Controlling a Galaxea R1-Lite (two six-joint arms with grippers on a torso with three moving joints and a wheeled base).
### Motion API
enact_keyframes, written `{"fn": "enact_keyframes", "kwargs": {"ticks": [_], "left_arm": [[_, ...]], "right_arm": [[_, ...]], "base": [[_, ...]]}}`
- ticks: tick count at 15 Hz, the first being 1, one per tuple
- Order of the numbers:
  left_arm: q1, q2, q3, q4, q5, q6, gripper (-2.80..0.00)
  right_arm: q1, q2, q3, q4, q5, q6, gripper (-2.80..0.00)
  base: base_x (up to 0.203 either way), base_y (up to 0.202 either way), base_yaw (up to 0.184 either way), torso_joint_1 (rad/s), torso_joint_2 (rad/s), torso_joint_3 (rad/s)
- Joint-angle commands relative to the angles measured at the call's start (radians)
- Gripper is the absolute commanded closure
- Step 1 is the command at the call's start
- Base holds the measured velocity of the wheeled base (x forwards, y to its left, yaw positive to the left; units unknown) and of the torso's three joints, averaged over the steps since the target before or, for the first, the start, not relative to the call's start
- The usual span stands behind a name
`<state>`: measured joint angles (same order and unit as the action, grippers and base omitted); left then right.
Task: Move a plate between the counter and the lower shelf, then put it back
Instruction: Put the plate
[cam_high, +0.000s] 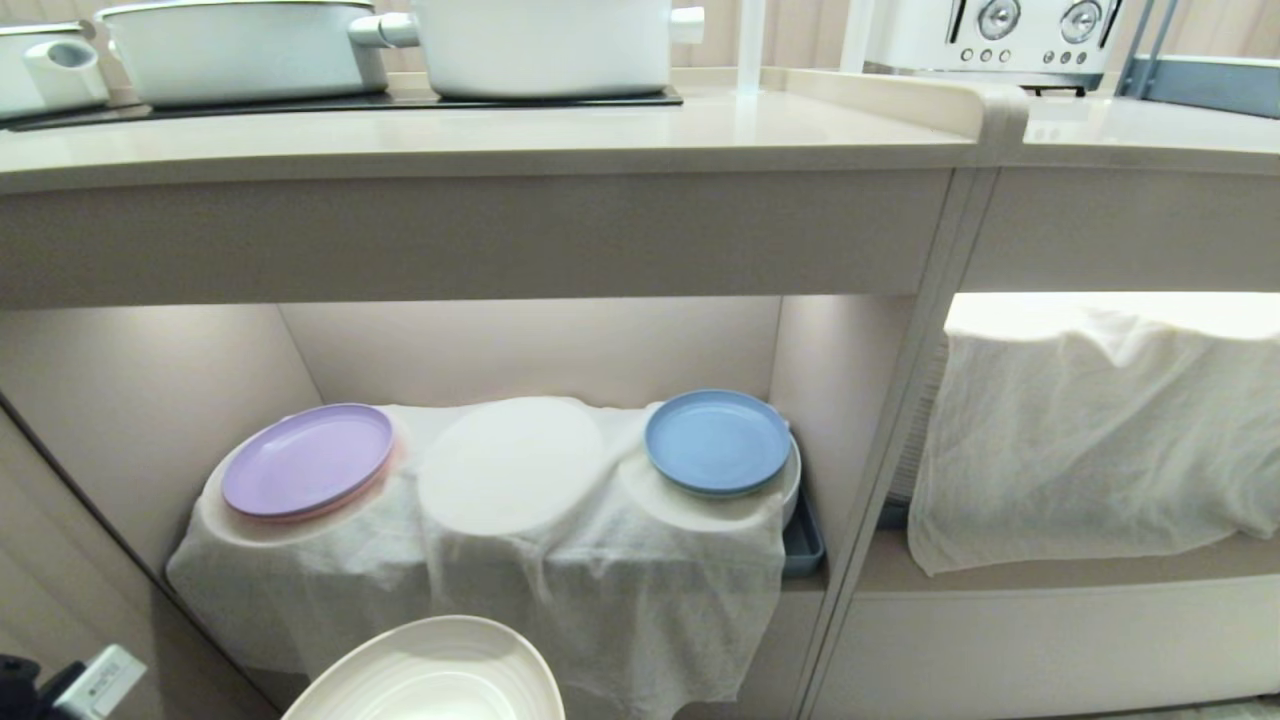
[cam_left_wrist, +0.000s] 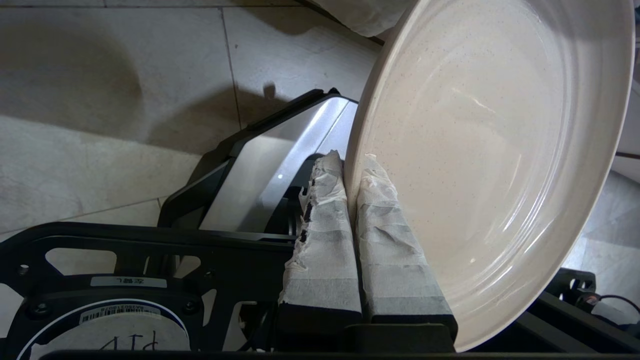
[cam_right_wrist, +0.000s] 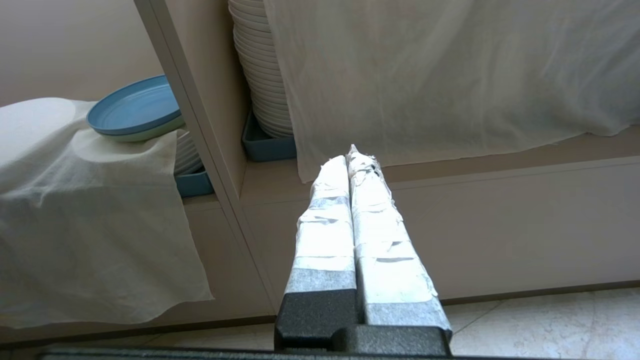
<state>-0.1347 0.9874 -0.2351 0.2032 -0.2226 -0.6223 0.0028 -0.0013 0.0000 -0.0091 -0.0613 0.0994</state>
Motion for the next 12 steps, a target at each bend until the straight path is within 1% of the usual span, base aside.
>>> {"fn": "enact_keyframes", "kwargs": {"ticks": [1,10,12], "left_arm": [[0.0,0.0,0.0,0.001,-0.001,-0.004,0.0],[-0.003,-0.005,-0.001,0.002,-0.003,0.0,0.0],[-0.003,-0.018,-0.004,0.027,-0.003,0.0,0.0]], "right_arm": [[0.0,0.001,0.0,-0.001,0.0,0.0,0.0],[0.0,0.001,0.0,-0.002,0.0,0.0,0.0],[0.0,0.001,0.0,-0.001,0.0,0.0,0.0]], "base": [[0.0,0.0,0.0,0.0,0.0,0.0],[0.0,0.0,0.0,0.0,0.0,0.0],[0.0,0.0,0.0,0.0,0.0,0.0]]}}
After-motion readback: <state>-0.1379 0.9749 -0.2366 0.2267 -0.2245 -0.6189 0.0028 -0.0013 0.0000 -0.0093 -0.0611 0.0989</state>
